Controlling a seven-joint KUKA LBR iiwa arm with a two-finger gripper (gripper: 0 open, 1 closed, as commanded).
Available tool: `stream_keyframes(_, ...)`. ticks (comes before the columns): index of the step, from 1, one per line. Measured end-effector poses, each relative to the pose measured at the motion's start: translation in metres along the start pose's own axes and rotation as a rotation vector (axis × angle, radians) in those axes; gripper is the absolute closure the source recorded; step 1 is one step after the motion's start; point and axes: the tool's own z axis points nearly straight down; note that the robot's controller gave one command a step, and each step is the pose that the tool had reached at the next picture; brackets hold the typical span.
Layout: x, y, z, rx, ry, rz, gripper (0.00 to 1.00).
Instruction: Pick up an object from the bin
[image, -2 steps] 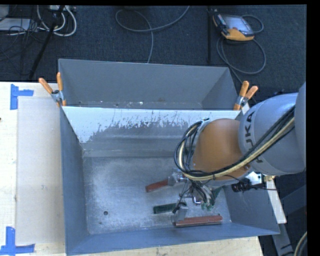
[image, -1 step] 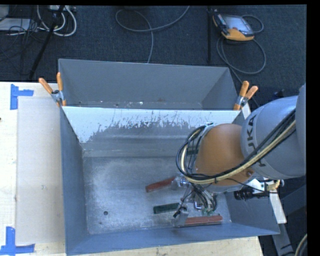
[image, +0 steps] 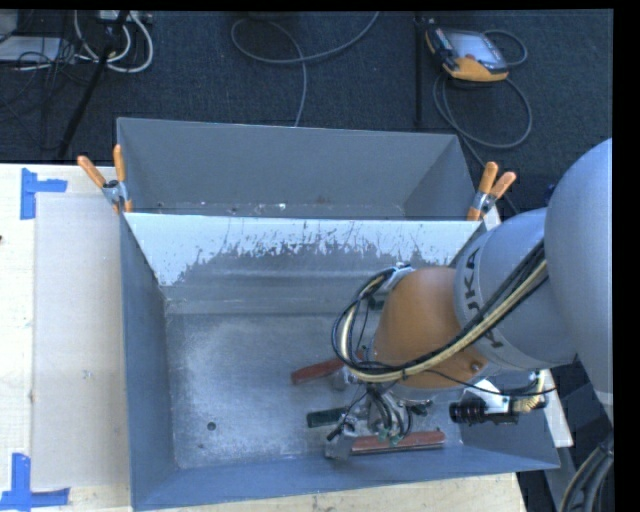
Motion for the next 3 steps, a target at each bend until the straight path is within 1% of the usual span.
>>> stream_keyframes(1, -0.001, 0.0, 0.0, 0.0, 0.001, 0.002, 0.0)
stream_keyframes(2, 0.0, 0.0, 0.001, 0.001, 0.005, 0.004, 1.0)
stream_keyframes(3, 0.0, 0.0, -0.02, 0.001, 0.003, 0.006, 1.0)
